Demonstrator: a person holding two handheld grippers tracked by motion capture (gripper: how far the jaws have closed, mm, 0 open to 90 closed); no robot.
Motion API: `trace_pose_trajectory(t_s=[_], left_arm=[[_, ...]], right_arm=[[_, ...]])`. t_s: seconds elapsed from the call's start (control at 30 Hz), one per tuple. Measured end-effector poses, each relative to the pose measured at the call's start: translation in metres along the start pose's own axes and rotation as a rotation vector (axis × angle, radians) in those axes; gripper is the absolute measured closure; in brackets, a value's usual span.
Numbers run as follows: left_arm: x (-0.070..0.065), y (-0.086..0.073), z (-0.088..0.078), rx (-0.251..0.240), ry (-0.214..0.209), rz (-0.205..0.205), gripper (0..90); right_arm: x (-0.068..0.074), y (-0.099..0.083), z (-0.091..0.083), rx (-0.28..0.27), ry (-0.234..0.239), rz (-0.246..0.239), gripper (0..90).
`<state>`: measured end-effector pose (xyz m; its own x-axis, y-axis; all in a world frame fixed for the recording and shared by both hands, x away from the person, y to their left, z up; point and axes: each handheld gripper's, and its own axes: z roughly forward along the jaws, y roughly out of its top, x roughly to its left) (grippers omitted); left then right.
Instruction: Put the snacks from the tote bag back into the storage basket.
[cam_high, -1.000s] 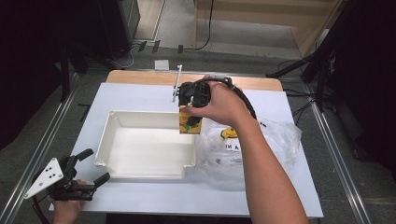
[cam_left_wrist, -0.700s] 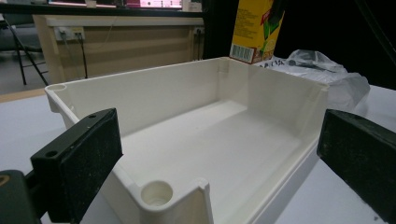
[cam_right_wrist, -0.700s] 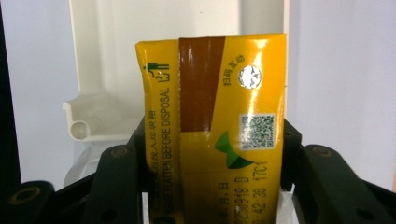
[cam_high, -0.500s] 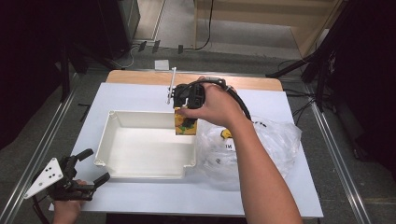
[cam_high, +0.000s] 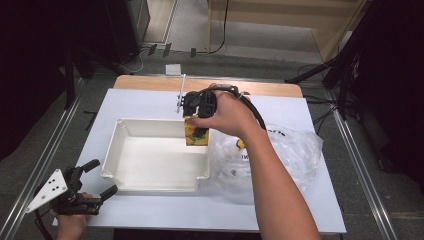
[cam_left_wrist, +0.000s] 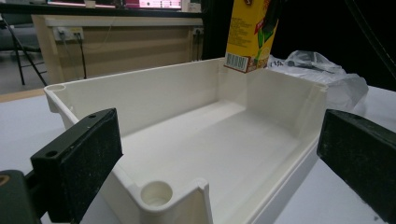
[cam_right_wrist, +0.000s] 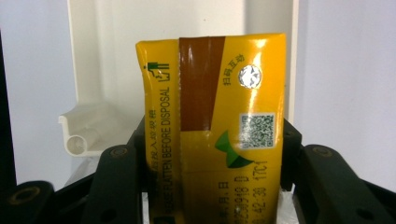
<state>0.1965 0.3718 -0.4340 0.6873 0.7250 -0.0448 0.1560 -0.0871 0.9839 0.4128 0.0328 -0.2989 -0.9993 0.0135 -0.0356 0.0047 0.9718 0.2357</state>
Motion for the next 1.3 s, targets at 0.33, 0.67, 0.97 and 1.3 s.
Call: trace_pose_trajectory(t_s=[0.33, 0.67, 0.97, 1.3], left_arm=[[0.0, 0.0, 0.0, 0.0, -0.001, 0.0, 0.6], [0.0, 0.0, 0.0, 0.001, -0.001, 0.001, 0.6], [0.001, 0.0, 0.0, 0.001, -0.001, 0.0, 0.6], [0.001, 0.0, 0.0, 0.0, 0.0, -0.002, 0.6]], right_arm=[[0.0, 0.001, 0.005, 0.004, 0.0, 0.0, 52.4], [0.0, 0.0, 0.013, 0.006, -0.008, -0.008, 52.5], [0.0, -0.001, 0.02, 0.006, -0.004, -0.012, 52.4], [0.002, 0.0, 0.026, 0.001, 0.002, -0.025, 52.4]])
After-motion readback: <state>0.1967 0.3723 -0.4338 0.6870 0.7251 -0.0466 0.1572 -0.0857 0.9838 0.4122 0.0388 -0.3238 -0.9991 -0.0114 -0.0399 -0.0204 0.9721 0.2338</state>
